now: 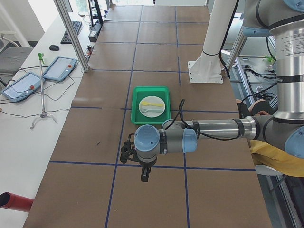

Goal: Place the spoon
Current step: 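Move the left gripper over the green tray toward the yellow spoon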

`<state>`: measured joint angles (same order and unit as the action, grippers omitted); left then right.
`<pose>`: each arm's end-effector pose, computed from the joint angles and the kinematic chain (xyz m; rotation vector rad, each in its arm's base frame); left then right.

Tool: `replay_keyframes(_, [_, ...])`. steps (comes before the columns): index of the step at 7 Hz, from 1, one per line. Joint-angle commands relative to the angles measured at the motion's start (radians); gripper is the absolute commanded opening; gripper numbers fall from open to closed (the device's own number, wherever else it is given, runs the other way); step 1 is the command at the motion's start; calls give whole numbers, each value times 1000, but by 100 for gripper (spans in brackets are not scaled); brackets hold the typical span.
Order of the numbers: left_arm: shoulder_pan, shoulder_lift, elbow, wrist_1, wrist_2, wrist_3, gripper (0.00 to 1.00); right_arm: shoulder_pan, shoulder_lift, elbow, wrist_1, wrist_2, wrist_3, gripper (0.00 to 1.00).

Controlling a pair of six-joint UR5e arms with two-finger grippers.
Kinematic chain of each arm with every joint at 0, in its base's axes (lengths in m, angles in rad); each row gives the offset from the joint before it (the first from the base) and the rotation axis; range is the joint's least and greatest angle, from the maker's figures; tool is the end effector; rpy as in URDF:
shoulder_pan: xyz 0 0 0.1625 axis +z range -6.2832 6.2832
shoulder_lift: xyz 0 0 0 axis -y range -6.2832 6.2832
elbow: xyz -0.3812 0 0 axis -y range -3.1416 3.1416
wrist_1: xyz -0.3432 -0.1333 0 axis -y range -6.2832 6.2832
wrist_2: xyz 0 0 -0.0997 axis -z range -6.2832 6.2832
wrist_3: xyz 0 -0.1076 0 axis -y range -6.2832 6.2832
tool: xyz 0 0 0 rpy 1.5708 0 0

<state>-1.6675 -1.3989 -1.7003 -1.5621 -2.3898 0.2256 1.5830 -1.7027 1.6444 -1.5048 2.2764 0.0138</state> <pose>-0.0905 -0.3665 0.6311 0.0838 0.8163 0.1007 0.0683 -0.3920 0.6415 0.0068 -0.7056 0.0222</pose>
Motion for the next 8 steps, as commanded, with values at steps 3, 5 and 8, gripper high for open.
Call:
replay_keyframes(3, [14,-32,-13,-173,-9,-20,100,0,0,0,0,0,0,100])
replay_keyframes(5, [236,-38,-92,-286,20,-362,100,0,0,0,0,0,0,100])
replay_keyframes(8, [579,-147,-113,-487,251,-913,100,0,0,0,0,0,0,100])
